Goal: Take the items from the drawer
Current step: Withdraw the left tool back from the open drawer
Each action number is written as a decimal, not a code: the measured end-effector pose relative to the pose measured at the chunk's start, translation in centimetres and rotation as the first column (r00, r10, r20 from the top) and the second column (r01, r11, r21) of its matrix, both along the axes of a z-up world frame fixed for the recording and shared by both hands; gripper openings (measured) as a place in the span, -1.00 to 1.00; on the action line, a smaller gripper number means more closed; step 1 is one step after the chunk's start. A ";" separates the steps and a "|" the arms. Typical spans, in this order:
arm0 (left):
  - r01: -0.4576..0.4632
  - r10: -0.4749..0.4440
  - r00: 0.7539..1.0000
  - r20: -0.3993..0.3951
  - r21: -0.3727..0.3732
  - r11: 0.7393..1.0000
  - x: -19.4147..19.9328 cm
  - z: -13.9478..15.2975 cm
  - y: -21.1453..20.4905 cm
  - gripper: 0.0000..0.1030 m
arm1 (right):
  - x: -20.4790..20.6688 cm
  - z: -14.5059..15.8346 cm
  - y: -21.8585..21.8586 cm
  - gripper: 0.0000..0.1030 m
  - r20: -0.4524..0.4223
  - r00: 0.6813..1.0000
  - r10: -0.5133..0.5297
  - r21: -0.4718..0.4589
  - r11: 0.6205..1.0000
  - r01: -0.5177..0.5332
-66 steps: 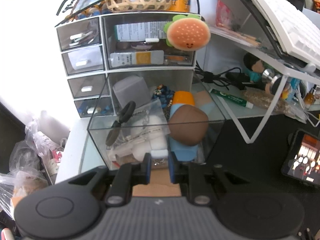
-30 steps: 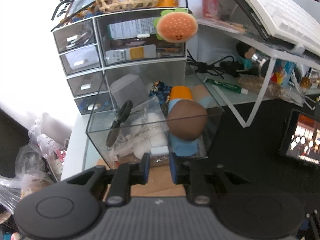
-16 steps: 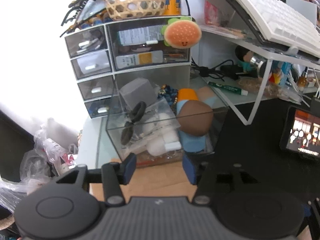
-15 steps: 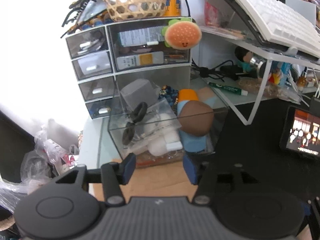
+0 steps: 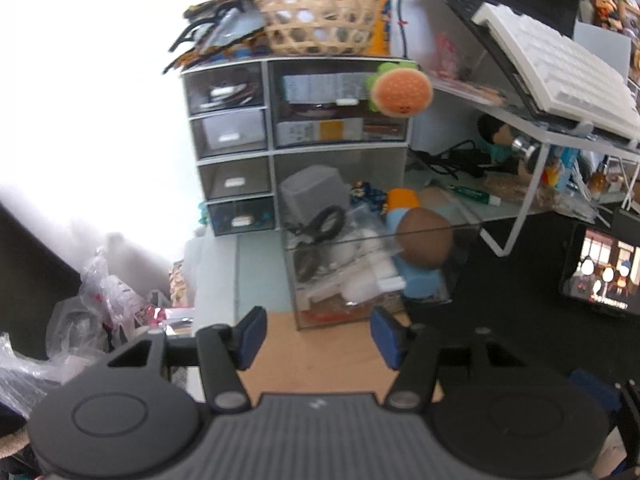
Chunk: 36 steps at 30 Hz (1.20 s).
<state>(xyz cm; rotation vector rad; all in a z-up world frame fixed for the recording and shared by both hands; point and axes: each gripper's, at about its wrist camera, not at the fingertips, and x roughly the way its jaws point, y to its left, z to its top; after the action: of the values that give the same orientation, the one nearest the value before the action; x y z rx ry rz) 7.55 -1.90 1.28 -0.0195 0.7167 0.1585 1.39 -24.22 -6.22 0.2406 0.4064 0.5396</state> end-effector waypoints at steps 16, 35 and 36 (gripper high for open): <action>0.017 -0.017 1.000 0.015 -0.040 0.999 -1.6 -1.4 4.5 0.44 | -0.5 -0.6 2.8 1.00 0.024 0.999 0.026 -0.052 0.998 -0.025; 0.220 -0.218 0.966 0.140 0.000 0.975 -1.6 -1.4 5.5 0.81 | 0.6 -0.5 4.4 1.00 0.034 0.998 0.044 -0.079 0.996 -0.041; 0.225 -0.223 0.964 0.144 -0.001 0.974 -1.5 -1.6 5.3 0.84 | 0.7 -0.5 4.6 1.00 0.032 0.998 0.047 -0.078 0.996 -0.045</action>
<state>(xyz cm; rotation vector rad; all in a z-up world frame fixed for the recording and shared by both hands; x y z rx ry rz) 6.03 3.43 -0.34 0.0330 0.5717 -0.0659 2.05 -19.66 -6.74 0.1478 0.4003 0.5711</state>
